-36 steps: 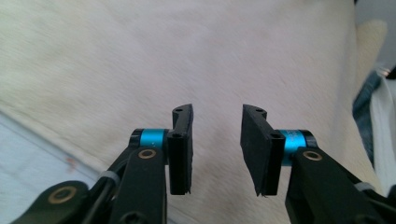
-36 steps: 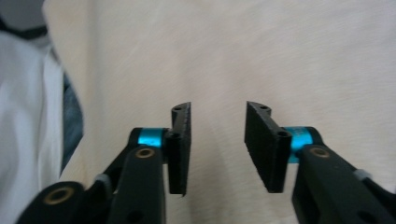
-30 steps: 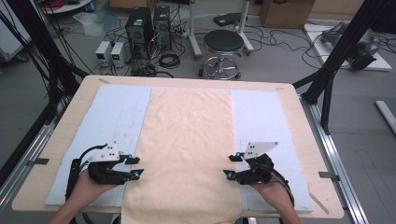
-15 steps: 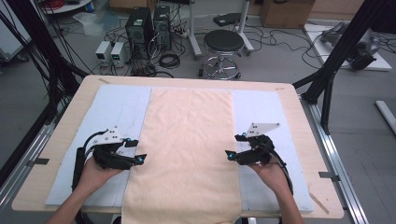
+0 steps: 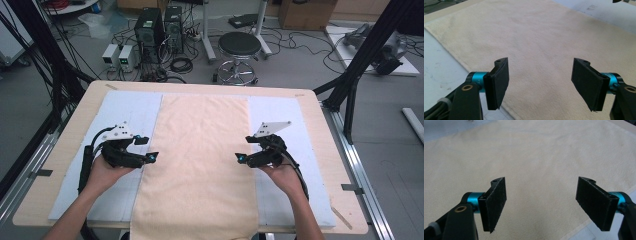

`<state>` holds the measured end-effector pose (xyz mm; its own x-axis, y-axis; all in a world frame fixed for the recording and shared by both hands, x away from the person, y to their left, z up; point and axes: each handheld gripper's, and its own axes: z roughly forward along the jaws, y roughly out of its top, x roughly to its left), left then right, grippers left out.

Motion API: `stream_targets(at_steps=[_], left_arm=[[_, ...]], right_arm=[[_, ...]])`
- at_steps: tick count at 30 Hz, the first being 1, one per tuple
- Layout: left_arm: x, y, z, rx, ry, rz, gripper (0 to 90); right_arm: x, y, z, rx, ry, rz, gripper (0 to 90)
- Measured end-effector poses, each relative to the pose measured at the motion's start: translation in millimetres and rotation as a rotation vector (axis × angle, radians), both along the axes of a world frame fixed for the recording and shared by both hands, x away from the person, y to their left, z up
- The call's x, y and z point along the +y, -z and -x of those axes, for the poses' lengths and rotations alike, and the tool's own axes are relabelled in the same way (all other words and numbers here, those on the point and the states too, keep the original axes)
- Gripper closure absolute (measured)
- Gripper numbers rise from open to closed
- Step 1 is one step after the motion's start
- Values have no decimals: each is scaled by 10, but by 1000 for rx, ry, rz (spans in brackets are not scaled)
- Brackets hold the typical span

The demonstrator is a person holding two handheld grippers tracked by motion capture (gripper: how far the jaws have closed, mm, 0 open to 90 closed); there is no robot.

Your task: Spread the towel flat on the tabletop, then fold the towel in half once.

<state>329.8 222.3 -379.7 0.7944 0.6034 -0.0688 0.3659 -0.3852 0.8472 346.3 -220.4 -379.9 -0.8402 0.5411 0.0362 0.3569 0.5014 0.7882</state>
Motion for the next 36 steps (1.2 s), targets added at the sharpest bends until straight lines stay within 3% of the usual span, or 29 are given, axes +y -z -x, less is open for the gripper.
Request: stream_targets(at_steps=[3,5,12,20,22,26,32,36], left_arm=[[2,-6,-74,10,-3,-2,315],[-2,-45,-138,16,0,-24,315],[27,-206,-363,18,-28,-2,316],[37,-247,-615,8,-58,17,337],[21,-244,-702,3,-75,-4,338],[-26,-152,-827,-25,-99,-5,378],[-79,102,-1002,62,-110,-38,366],[-150,228,-1049,69,-123,-58,359]], right_arm=[[1,-14,-43,1,1,9,239],[8,-58,-86,-5,2,14,240],[14,-204,-308,-8,20,23,240],[35,-246,-615,2,38,44,243],[31,-236,-688,11,54,48,243],[24,-178,-817,2,62,46,253],[8,26,-984,50,92,45,255],[42,160,-1060,62,106,78,256]])
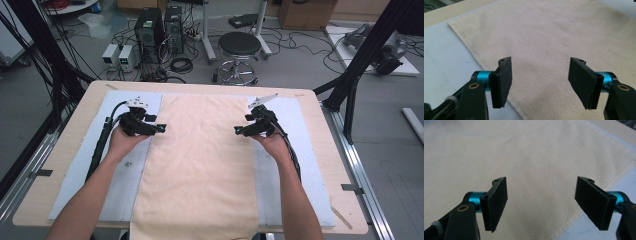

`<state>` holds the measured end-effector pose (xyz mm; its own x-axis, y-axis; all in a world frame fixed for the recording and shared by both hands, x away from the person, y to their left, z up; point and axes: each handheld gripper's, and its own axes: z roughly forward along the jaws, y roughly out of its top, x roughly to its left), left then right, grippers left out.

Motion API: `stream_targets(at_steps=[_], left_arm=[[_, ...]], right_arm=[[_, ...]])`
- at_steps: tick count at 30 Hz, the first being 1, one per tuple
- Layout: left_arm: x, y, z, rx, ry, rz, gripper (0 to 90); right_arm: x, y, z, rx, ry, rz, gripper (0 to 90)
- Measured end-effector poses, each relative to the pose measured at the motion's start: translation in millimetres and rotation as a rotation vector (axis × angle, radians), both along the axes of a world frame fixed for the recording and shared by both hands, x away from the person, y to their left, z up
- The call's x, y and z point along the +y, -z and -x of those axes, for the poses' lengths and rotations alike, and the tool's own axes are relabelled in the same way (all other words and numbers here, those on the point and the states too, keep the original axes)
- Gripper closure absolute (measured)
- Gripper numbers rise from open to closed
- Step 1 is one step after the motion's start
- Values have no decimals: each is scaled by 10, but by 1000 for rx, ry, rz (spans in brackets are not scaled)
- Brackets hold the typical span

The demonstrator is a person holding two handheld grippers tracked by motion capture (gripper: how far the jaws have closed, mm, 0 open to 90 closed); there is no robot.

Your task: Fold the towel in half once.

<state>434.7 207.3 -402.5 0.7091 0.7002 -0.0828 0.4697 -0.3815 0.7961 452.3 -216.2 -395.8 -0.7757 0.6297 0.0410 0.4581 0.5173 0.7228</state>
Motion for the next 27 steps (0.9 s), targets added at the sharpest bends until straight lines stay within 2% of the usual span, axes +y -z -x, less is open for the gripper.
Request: stream_targets(at_steps=[3,6,9,10,13,16,21,24,27], left_arm=[[-38,77,-35,13,-10,-1,370],[-43,142,-67,25,-28,-21,394],[-26,217,-107,57,-65,-60,409],[-23,236,-113,66,-66,-60,411],[-45,311,-125,97,-44,-100,447],[-97,336,-86,52,-52,-137,512],[-135,329,-69,50,-35,-132,701],[-120,319,-68,80,-30,-108,809],[-86,300,-67,95,-24,-95,836]], right_arm=[[6,84,-43,14,18,19,278],[1,156,-66,24,22,28,319],[-9,249,-86,60,57,48,356],[-11,283,-89,66,58,56,383],[6,365,-69,71,56,89,435],[4,373,-56,65,61,76,501],[23,353,-49,80,47,79,686],[30,341,-50,117,36,61,811],[43,312,-35,125,10,55,837]])
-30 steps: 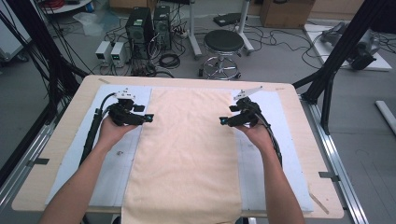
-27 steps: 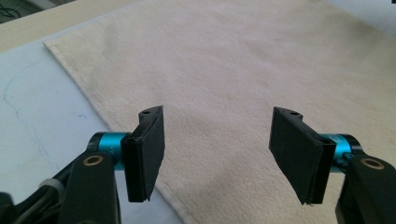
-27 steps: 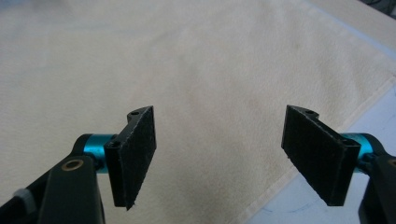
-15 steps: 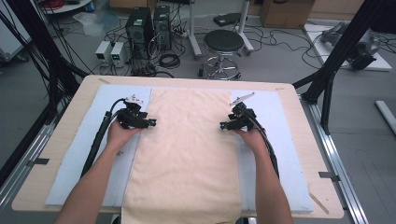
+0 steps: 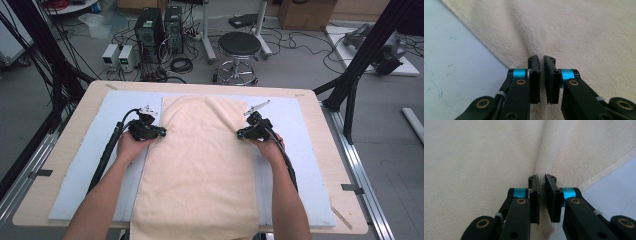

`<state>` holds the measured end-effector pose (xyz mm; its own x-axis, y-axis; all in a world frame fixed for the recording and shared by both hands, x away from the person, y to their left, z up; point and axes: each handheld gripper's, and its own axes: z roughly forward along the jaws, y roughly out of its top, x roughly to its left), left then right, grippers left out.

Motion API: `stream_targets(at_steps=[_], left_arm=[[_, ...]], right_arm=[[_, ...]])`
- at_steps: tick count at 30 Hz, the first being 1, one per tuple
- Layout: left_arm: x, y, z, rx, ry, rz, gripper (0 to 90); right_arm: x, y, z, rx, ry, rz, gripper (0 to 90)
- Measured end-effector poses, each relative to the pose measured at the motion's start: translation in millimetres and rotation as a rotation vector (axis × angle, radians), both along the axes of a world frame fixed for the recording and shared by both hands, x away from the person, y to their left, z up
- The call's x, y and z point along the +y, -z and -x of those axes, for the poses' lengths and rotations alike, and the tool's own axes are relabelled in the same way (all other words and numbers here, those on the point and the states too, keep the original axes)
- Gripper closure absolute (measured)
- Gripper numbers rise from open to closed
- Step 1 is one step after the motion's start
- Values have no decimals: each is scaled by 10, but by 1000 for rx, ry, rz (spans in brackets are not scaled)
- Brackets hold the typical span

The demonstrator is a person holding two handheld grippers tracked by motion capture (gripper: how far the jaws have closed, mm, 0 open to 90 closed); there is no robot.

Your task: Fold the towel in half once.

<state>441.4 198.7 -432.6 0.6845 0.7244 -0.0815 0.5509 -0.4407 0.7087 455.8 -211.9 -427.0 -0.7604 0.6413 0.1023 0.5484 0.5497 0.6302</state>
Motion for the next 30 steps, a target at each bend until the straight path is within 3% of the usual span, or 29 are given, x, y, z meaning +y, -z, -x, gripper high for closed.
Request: stream_targets(at_steps=[5,11,14,18,21,24,27,30], left_arm=[[81,-165,36,-34,9,65,844],[230,-460,185,-95,22,145,845],[273,-622,380,-149,52,142,845],[352,-727,813,-200,107,148,843],[394,-649,1210,-233,154,111,823],[400,-459,1523,-206,199,82,811],[426,-279,1701,-154,221,54,774],[469,-222,1733,-121,230,62,670]], right_arm=[[-63,-167,41,-26,-8,-47,845],[-143,-515,177,-57,-49,-114,845],[-125,-752,359,-112,-104,-132,845],[-116,-956,800,-157,-200,-133,844],[-136,-901,1164,-159,-248,-123,840],[-129,-706,1433,-125,-275,-101,833],[-118,-485,1590,-65,-296,-96,787],[-141,-366,1646,-41,-294,-91,676]])
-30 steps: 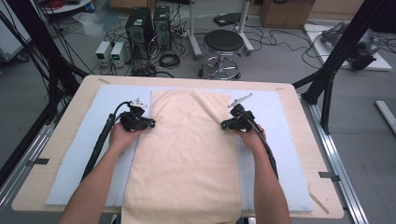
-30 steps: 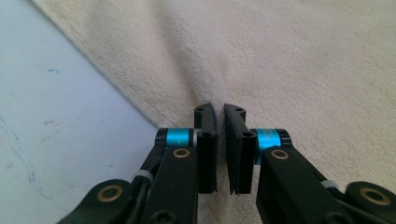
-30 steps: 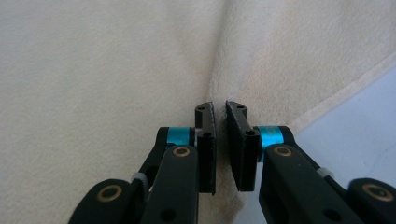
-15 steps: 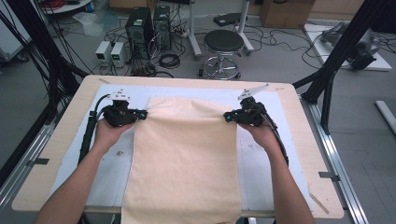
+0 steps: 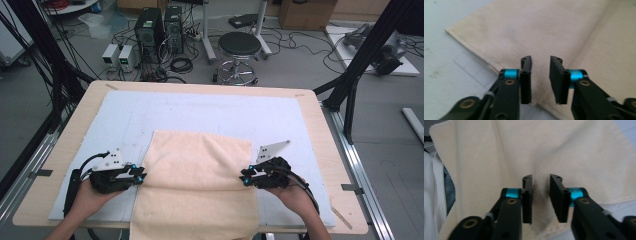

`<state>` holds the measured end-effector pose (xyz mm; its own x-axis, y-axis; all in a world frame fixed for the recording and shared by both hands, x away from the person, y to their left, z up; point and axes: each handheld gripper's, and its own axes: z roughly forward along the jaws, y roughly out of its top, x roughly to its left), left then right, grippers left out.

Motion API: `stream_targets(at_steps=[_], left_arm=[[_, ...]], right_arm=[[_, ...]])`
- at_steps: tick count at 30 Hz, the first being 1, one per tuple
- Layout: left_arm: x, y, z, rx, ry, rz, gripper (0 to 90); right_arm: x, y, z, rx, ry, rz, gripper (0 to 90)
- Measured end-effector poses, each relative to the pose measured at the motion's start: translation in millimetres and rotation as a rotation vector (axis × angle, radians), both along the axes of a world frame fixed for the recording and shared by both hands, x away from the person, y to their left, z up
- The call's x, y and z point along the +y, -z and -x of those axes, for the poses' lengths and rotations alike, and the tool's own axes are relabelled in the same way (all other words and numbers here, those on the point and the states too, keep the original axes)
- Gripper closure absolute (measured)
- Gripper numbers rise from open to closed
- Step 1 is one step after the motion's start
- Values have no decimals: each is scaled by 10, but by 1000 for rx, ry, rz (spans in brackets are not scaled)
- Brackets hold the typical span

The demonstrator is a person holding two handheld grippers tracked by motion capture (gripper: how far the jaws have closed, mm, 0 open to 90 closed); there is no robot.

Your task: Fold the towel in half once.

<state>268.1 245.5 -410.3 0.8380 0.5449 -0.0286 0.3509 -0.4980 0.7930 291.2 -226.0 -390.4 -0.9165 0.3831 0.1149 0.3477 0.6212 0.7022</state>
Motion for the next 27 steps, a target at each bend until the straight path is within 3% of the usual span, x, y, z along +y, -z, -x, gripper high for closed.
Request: stream_targets(at_steps=[6,11,15,20,22,25,27], left_arm=[[-28,-140,-252,-16,-15,9,582],[-136,-141,-571,-33,-78,2,563],[-195,-37,-842,1,-129,22,553],[-225,131,-1121,50,-187,-16,500],[-209,199,-1189,75,-199,-21,500],[-203,284,-1246,117,-194,-32,504],[-214,289,-1241,107,-191,-31,508]], right_arm=[[-103,-87,-175,-49,87,-62,553],[-88,-14,-498,-63,164,-18,509],[-53,164,-733,-53,207,12,494],[-22,367,-935,-38,249,53,486],[-22,426,-997,-15,255,60,491],[-24,442,-1029,-17,255,65,526],[-15,445,-1032,-25,249,71,549]])
